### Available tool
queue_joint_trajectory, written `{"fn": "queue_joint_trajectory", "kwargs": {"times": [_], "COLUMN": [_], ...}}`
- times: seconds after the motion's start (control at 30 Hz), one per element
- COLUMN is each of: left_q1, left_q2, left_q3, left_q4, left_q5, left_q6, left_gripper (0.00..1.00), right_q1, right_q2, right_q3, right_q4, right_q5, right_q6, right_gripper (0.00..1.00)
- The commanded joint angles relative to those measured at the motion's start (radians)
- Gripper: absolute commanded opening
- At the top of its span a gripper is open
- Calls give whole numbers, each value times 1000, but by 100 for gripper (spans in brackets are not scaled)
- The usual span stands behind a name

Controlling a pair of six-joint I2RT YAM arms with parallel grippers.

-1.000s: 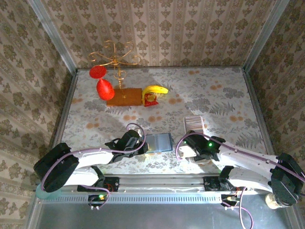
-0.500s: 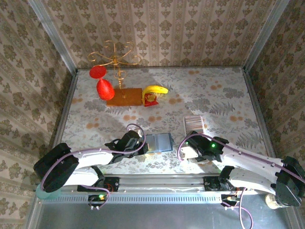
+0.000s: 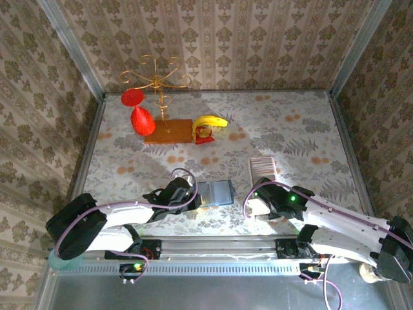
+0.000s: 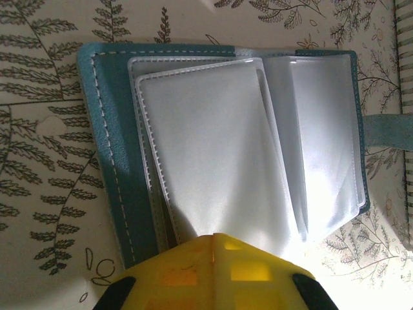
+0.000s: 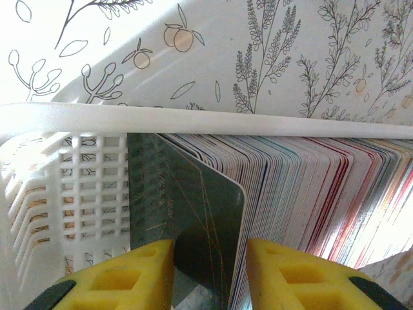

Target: Put the credit cards into the card holder

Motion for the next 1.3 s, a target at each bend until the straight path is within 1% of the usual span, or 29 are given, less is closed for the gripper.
{"fn": "queue_joint_trajectory", "kwargs": {"times": [0.0,0.4,0.47,0.57,0.93,1.27], "left_q1": [-13,-24,-26,-27,-32,-32], "left_q2": [23,40,40,39,40,46], "left_q3": [-2,6,7,7,10,21], "left_q4": [-23,-16,-17,-17,-18,-18], "left_q5": [-11,-17,-17,-19,-17,-17], "left_q6": [-10,-14,-14,-14,-16,-14], "left_gripper": [0,0,0,0,0,0], "right_q1": [0,0,0,1,7,21], "right_q2": [-19,-42,-43,-45,-72,-101], "right_q3": [5,18,23,27,50,50], "right_q4": [10,1,-5,-10,-29,-72], "right_q5": [14,21,20,21,16,13], "right_q6": [-20,-20,-20,-16,17,36], "right_gripper": [33,28,25,23,21,13]}}
